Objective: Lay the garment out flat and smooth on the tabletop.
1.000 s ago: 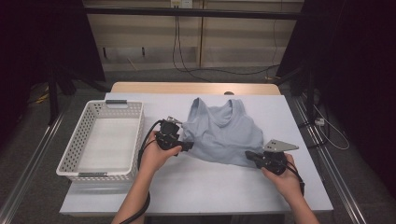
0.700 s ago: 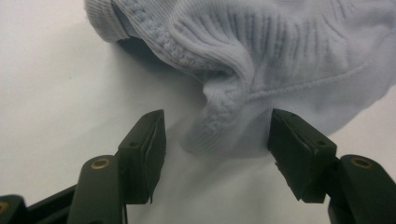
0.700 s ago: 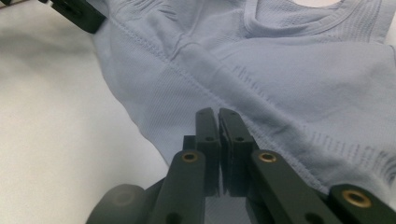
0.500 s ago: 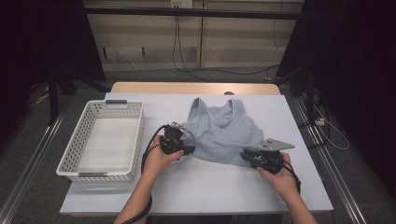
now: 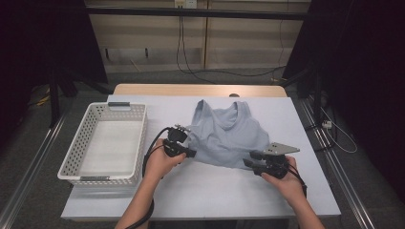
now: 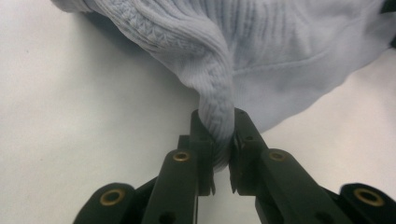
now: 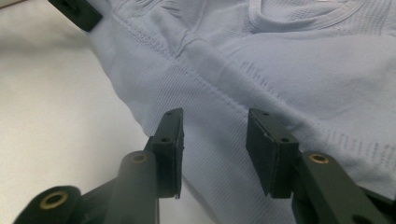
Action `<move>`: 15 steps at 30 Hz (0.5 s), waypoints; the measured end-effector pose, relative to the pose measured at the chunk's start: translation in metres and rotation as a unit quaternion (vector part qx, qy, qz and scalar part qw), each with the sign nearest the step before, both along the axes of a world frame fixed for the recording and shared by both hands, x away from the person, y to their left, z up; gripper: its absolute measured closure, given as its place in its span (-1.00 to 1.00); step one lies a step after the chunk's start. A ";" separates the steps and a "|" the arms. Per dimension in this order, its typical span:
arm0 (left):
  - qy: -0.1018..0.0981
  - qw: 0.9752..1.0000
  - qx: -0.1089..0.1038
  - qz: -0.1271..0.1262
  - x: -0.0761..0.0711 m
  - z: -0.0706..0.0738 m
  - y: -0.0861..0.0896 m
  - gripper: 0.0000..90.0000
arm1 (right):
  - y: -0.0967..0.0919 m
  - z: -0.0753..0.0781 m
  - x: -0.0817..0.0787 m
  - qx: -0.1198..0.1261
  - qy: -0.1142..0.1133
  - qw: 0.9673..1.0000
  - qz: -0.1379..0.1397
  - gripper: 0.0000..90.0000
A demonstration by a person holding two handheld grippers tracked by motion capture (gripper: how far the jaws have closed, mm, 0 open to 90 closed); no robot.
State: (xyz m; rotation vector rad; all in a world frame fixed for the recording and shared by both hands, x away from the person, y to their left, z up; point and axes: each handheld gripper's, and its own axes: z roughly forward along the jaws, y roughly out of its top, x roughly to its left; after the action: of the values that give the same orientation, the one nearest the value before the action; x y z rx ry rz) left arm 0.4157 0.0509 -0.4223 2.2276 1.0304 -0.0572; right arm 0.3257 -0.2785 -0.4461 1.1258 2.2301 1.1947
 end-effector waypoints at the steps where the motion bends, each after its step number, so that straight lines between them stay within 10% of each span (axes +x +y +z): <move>1: 0.001 1.000 -0.010 0.000 0.000 0.003 0.001 0.84 | 0.000 0.000 0.000 0.001 0.000 1.000 -0.001 0.21; 15: -0.001 0.998 -0.058 0.016 -0.001 0.025 0.009 0.91 | 0.002 -0.001 -0.001 0.003 0.006 1.000 0.006 0.04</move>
State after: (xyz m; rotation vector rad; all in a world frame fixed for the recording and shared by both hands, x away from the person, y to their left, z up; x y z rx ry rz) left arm 0.4145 0.0602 -0.3976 2.1051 1.0347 -0.0992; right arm 0.3251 -0.2762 -0.4469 1.1267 2.2474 1.2017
